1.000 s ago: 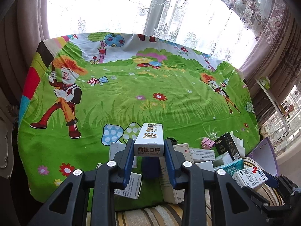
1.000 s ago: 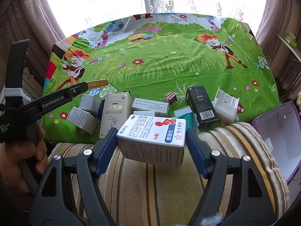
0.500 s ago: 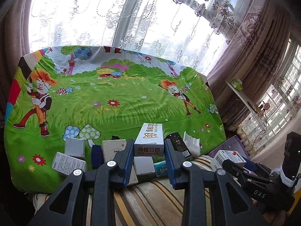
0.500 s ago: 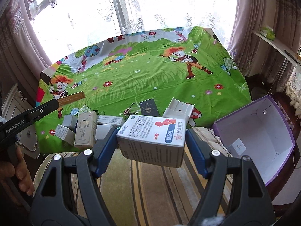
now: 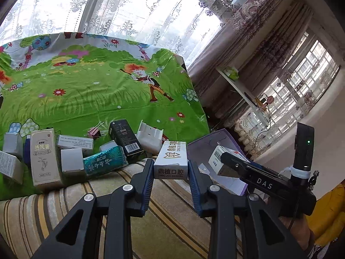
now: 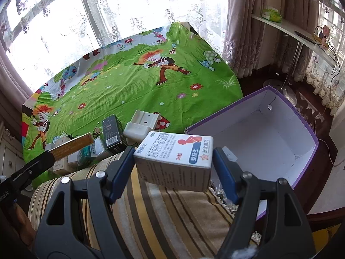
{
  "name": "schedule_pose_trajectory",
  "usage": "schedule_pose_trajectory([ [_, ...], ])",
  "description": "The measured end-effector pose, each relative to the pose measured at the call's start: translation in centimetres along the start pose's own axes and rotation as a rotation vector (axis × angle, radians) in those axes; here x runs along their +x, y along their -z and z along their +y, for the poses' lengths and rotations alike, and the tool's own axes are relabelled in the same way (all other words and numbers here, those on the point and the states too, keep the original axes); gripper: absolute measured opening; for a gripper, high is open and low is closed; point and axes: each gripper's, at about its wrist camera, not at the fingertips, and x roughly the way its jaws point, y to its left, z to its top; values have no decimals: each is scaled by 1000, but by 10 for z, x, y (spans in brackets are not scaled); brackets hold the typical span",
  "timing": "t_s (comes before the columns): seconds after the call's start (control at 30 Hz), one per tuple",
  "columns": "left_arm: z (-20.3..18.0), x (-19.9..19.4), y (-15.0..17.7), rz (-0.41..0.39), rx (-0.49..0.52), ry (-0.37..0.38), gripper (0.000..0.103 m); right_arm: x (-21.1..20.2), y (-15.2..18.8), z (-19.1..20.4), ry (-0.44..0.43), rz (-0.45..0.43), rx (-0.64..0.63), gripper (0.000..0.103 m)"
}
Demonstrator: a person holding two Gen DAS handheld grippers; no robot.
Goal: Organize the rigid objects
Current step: 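Carry both boxes over the purple-rimmed storage box and open both tools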
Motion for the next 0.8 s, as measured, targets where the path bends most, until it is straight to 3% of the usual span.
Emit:
schedule_pose_trajectory([
  [0.33,-42,42,17,111,7,113,33,1,2,-66,88,16,129,76],
  [0.73,-89,76,29,201,102,169,33,-7,3,-108,168,-17,260,77],
  [0.8,-92,81,30,220,104,173,38,-6,4,-112,172,-14,277,78],
])
